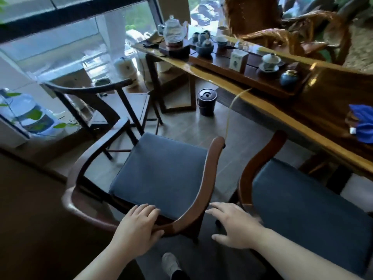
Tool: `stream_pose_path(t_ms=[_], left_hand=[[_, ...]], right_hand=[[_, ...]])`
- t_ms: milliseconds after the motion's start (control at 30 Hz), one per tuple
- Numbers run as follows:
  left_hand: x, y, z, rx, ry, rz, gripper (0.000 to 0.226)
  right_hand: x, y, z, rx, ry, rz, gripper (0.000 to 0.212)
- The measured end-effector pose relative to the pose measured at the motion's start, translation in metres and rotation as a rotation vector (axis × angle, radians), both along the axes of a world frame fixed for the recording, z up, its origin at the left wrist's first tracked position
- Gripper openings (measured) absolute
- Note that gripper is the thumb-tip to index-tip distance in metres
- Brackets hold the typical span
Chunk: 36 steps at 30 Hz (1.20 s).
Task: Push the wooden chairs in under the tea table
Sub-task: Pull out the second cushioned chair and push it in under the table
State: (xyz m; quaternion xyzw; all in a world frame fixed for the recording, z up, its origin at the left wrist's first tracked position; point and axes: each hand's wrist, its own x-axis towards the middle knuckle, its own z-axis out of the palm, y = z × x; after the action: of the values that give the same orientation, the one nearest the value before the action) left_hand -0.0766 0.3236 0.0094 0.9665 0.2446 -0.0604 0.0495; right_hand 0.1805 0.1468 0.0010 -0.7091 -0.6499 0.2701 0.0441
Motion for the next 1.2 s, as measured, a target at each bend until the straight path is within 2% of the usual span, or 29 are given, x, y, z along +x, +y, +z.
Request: stream_pose_path(t_ms=[233,367,433,567,667,800,967,1100,1200], left_hand=[[-0.026,0.028,-0.017,-0.07,0.09,0.065,0.067],[-0.025,0.024,-0.02,-0.124,0.247,0.071,0.075],[-0.022,0.021,-0.021,-0.108,0.329,0.036,0.064],[-0.019,0.02,-0.022,-0.104,0.389,0.065,0.023],[-0.017,0.02,-0.024,-0.104,0.424,0.081,0.017],[-0.018,0.023,-0.03,-0.111,0.439,0.047,0.018],[-0.023,0.024,-0.035,-0.111,0.433,-0.012,0.018],[-0.024,0.025,-0.033,-0.11,0.406,-0.052,0.019],[-0.024,0.029,-0.033,-0.109,0.41,-0.081,0.021]], right_hand=[[-0.011,0.101,-0.021,-0.108,-0.168,0.236,0.073],[0.005,0.134,-0.039,-0.224,-0.222,0.394,0.08],[0.013,0.15,-0.049,-0.31,-0.261,0.506,0.087],[0.022,0.177,-0.067,-0.456,-0.326,0.714,0.094],[0.023,0.188,-0.07,-0.518,-0.344,0.819,0.086],[0.021,0.194,-0.078,-0.524,-0.367,0.873,0.087],[0.022,0.185,-0.089,-0.493,-0.352,0.813,0.094],[0.022,0.18,-0.098,-0.55,-0.338,0.802,0.103],[0.019,0.172,-0.1,-0.511,-0.337,0.819,0.102]])
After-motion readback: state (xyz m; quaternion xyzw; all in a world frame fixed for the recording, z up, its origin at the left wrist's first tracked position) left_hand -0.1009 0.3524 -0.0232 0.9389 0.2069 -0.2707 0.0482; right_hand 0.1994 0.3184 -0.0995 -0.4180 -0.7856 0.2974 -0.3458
